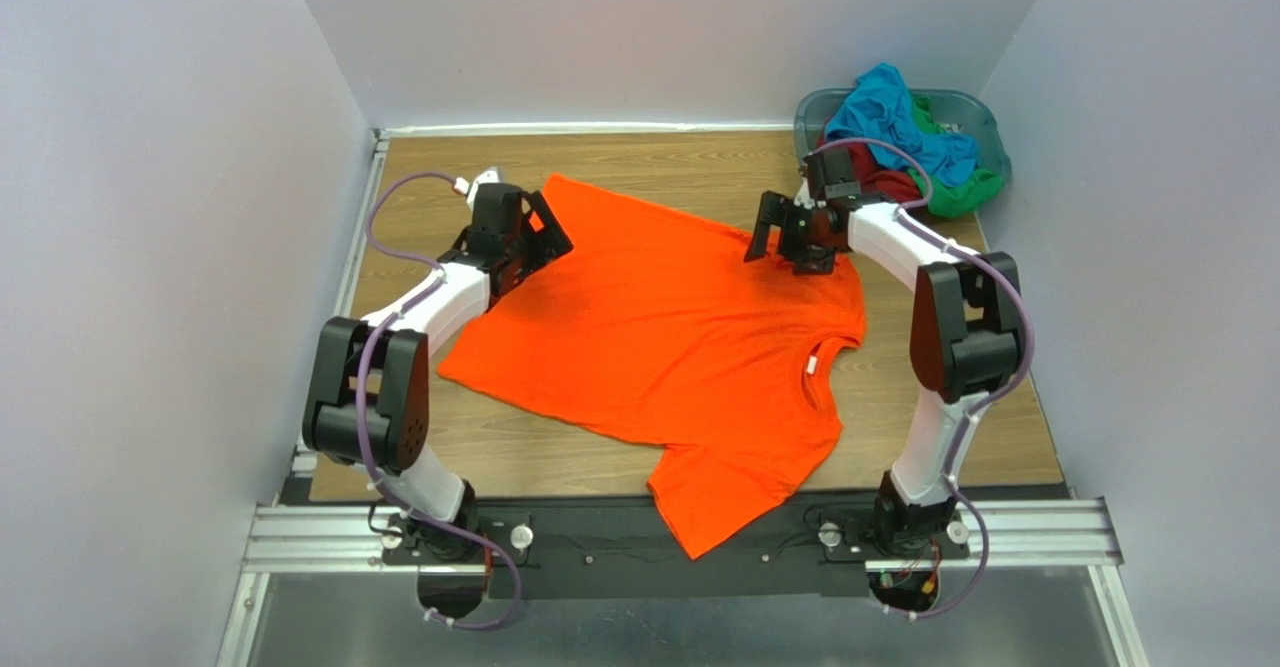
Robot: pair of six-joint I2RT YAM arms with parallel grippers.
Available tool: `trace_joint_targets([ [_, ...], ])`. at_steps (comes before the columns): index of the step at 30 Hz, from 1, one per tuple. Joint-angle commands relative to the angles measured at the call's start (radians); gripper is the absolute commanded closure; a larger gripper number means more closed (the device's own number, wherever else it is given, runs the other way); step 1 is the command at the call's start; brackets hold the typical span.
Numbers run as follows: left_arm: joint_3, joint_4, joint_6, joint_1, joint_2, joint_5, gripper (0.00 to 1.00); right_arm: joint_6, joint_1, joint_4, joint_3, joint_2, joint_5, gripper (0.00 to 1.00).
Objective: Fold and stack the t-shirts
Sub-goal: Flatten the tshirt out
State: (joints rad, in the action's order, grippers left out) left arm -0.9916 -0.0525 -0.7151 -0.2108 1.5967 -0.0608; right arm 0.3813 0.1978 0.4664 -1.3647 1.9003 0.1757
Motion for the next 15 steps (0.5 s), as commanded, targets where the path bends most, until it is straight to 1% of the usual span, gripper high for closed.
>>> trace_joint_targets([
  [1,0.045,0.031,0.012,-0.001,0.023,0.049,0.02,0.034,0.002,-0.04,-0.04,0.054,0.027,0.0],
  [5,0.093,0.034,0.02,-0.001,0.035,0.029,0.02,0.048,0.002,-0.046,-0.063,0.097,-0.03,0.04],
  [6,0.097,0.029,0.019,-0.001,0.045,0.009,0.02,0.053,0.0,-0.048,-0.073,0.118,-0.054,0.08],
  [8,0.1,0.019,0.019,-0.001,0.054,0.0,0.02,0.051,0.002,-0.048,-0.08,0.128,-0.059,0.1],
  [9,0.099,0.013,0.02,-0.001,0.068,-0.025,0.02,0.051,0.0,-0.048,-0.089,0.141,-0.061,0.13],
  [14,0.102,-0.01,0.026,-0.001,0.095,-0.05,0.02,0.056,0.002,-0.052,-0.125,0.174,-0.082,0.25],
  [15,0.105,-0.01,0.026,-0.001,0.094,-0.051,0.02,0.057,0.002,-0.051,-0.131,0.18,-0.088,0.32],
])
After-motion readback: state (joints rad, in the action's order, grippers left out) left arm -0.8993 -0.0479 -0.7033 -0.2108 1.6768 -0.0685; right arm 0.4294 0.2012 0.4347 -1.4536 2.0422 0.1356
